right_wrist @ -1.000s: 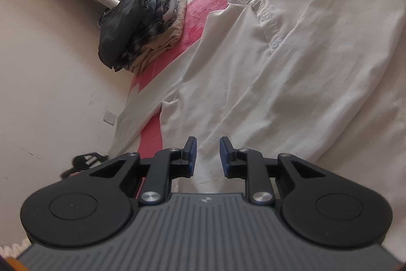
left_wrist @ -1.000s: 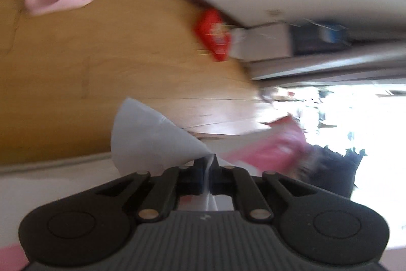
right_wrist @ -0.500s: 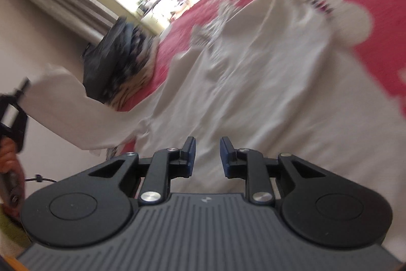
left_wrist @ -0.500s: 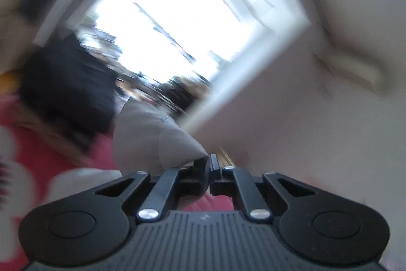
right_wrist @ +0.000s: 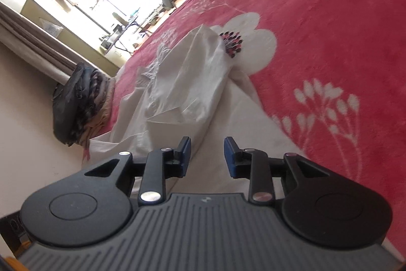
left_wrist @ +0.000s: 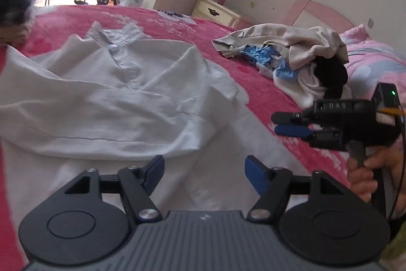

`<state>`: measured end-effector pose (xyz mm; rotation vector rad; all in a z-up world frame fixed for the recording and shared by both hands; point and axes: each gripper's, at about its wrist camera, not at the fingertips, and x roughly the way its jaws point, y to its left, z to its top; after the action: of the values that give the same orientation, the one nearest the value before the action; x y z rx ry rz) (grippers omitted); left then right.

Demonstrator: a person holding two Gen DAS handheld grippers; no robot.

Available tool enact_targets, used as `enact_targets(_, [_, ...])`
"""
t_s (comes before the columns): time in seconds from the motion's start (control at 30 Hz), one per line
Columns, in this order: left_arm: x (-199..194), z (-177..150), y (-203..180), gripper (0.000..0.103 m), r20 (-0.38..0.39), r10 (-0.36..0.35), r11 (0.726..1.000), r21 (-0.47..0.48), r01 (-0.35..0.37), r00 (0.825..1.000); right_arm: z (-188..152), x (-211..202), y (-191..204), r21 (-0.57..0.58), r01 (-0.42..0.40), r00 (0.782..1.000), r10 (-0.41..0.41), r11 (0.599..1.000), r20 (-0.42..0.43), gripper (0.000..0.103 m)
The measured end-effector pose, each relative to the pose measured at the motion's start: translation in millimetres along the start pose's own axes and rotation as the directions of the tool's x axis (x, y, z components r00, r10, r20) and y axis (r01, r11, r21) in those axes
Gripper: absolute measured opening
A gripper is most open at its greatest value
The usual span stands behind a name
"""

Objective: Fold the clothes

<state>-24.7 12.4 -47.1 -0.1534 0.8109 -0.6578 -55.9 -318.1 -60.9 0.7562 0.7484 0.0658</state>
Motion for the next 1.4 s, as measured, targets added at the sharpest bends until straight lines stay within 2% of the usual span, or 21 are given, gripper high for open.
enact_targets(0.17, [-19.7,-13.3,12.8,0.074,-0.047,0.104,0.995,0.011,-0.103,0.993,7.0,17.3,17.1,-0.038,-0.071,0.997,0.07,0.997,-0.028,0.032])
enact_targets(0.27, [-24.4,-25.1,20.2,0.074,-0.054,0.157,0.988,0.01,-0.157,0.986,12.5,25.9,35.7,-0.091,-0.084,0.996,0.08,0.992,-0.042,0.044])
enact_targets(0.33, [-27.9,-31.8,22.8,0.074,-0.05,0.179,0.984,0.005,-0.179,0.983,13.2,29.4,44.2,-0.122,-0.07,0.996,0.064,0.99,-0.055,0.048])
enact_targets(0.43, [-29.9,-36.6,22.0,0.073,-0.035,0.214,0.977,0.025,-0.214,0.976,10.4,37.8,48.1,-0.151,-0.017,0.996,0.004,0.988,-0.086,0.049])
enact_targets(0.57, [-45.9,-30.5,20.2,0.068,-0.013,0.289,0.956,0.05,-0.288,0.957,3.0,50.1,41.6,-0.145,0.018,0.991,-0.036,0.989,-0.125,0.049])
enact_targets(0.67, [-86.5,-13.1,28.8,0.068,0.049,0.345,0.937,0.031,-0.347,0.937,-1.9,59.6,38.7,-0.152,0.021,0.988,-0.044,0.988,-0.148,0.042])
enact_targets(0.7, [-103.2,-7.0,33.4,0.068,0.079,0.379,0.924,0.026,-0.382,0.922,-3.3,61.7,38.5,-0.155,0.019,0.987,-0.043,0.988,-0.154,0.035])
enact_targets(0.77, [-133.4,3.5,43.2,0.068,0.124,0.461,0.883,0.033,-0.468,0.879,-6.1,64.5,39.9,-0.166,0.009,0.987,-0.036,0.986,-0.158,0.025])
enact_targets(0.8, [-143.7,6.5,47.9,0.069,0.137,0.493,0.864,0.037,-0.502,0.859,-7.6,64.6,42.2,-0.184,0.004,0.987,-0.033,0.983,-0.157,0.014])
enact_targets(0.83, [-151.3,8.0,52.9,0.07,0.142,0.512,0.852,0.039,-0.521,0.847,-9.0,64.5,44.8,-0.203,0.0,0.988,-0.032,0.979,-0.154,0.007])
enact_targets(0.9, [-157.0,7.0,62.1,0.07,0.126,0.531,0.842,0.035,-0.538,0.838,-10.4,61.8,52.5,-0.251,-0.001,0.99,-0.034,0.968,-0.134,0.001])
enact_targets(0.93, [-155.3,5.0,65.8,0.069,0.107,0.531,0.844,0.022,-0.536,0.841,-9.4,58.5,56.9,-0.27,-0.006,0.992,-0.028,0.963,-0.121,0.001])
enact_targets(1.1, [-125.3,-14.5,75.5,0.069,-0.009,0.458,0.888,-0.042,-0.458,0.889,-0.7,17.0,84.5,-0.355,-0.041,0.999,0.029,0.934,-0.038,0.0])
enact_targets(1.17, [-110.8,-23.1,75.7,0.069,-0.043,0.434,0.899,-0.042,-0.436,0.9,-2.5,0.3,91.6,-0.416,-0.013,1.0,0.01,0.909,-0.009,0.0])
enact_targets(1.3, [-81.8,-36.7,74.6,0.068,-0.092,0.414,0.908,-0.034,-0.418,0.906,-13.0,-5.8,87.7,-0.5,0.059,0.997,-0.072,0.864,-0.007,0.0])
enact_targets(1.4, [-72.5,-38.5,75.8,0.068,-0.108,0.413,0.907,-0.04,-0.419,0.904,-15.7,-12.8,90.7,-0.531,0.063,0.998,-0.062,0.845,0.019,0.0])
